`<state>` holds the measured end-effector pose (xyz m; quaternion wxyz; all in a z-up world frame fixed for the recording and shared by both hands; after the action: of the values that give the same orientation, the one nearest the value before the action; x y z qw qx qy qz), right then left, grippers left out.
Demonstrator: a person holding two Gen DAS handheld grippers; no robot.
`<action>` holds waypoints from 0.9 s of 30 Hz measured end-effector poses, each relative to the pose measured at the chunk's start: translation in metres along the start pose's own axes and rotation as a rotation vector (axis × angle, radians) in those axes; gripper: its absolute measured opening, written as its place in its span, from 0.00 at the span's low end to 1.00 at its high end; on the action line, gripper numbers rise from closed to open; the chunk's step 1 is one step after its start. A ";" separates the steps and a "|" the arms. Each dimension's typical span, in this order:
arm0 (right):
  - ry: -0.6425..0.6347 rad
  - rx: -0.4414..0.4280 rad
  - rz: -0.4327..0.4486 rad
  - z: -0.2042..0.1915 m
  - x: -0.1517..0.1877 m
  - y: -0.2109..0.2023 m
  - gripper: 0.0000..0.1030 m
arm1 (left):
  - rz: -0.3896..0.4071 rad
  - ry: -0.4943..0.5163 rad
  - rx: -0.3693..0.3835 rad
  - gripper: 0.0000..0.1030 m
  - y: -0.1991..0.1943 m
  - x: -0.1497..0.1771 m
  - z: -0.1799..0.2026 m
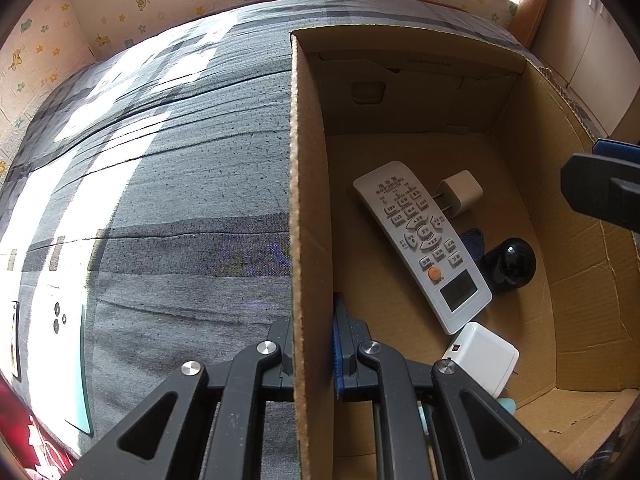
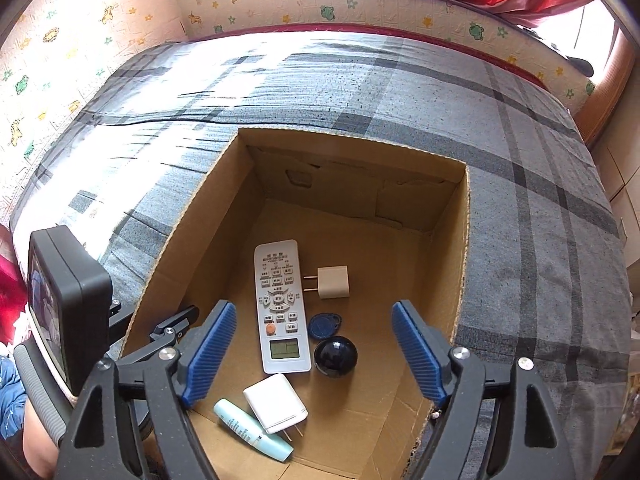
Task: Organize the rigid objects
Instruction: 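Move the right gripper back over the brass keychain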
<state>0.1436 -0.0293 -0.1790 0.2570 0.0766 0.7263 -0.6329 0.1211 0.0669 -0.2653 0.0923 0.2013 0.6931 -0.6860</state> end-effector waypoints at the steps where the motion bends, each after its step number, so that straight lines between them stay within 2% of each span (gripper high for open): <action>1: 0.003 -0.001 0.006 0.002 -0.001 -0.003 0.85 | 0.000 0.001 -0.001 0.11 0.000 0.000 0.000; 8: 0.024 0.010 0.049 0.017 -0.007 -0.023 0.99 | -0.001 0.002 -0.005 0.11 -0.002 -0.001 0.002; 18: 0.089 0.067 0.083 0.063 -0.005 -0.042 1.00 | -0.001 0.005 -0.008 0.11 -0.004 -0.001 0.004; 27: 0.143 0.134 0.092 0.114 0.011 -0.055 1.00 | -0.001 0.004 -0.008 0.11 -0.004 -0.001 0.004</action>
<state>0.1415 -0.1513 -0.1432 0.2275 0.1719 0.6945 -0.6606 0.1197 0.0631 -0.2614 0.0912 0.2018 0.6961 -0.6829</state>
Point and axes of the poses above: each gripper's, at about its wrist camera, not at the fingertips, and y roughly the way its jaws point, z to its right, x to its underside, the point moved 10 cm from there along y, roughly the way its jaws point
